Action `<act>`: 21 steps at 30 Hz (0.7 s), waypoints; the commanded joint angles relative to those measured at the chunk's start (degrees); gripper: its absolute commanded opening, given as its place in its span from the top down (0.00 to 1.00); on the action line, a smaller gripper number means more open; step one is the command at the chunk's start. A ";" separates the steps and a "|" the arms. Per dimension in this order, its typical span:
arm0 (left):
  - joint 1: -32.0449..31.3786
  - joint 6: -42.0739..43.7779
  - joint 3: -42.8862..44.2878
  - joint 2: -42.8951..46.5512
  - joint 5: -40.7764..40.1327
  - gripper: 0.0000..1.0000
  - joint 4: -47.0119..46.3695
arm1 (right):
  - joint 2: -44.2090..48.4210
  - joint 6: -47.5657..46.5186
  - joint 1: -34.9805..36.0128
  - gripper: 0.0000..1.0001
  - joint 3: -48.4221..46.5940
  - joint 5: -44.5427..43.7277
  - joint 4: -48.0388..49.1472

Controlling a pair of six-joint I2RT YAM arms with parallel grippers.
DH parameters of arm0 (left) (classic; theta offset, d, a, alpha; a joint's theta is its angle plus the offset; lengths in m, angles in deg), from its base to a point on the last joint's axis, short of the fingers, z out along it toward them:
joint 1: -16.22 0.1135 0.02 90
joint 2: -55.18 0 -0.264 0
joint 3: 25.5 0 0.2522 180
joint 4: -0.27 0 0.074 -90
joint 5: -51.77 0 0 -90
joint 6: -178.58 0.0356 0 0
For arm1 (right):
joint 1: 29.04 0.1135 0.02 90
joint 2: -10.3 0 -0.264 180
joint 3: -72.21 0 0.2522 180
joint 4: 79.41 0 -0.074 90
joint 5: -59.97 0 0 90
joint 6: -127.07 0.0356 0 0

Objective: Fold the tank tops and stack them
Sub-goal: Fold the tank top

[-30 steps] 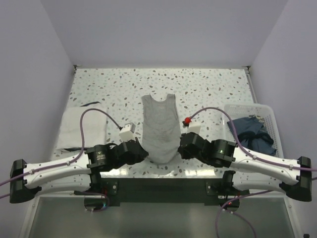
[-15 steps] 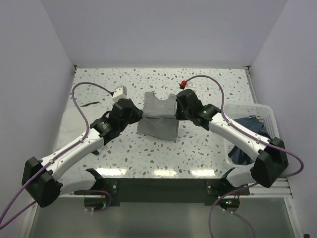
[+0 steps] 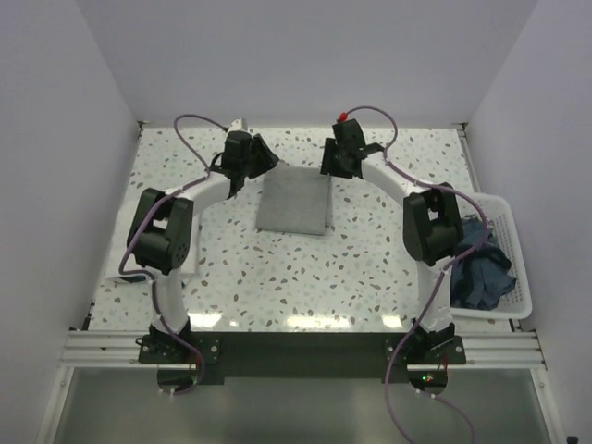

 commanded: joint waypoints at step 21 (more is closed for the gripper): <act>-4.85 -17.44 -33.90 34.79 -8.77 0.39 9.51 | 9.20 -9.34 11.76 0.54 14.27 -10.10 0.56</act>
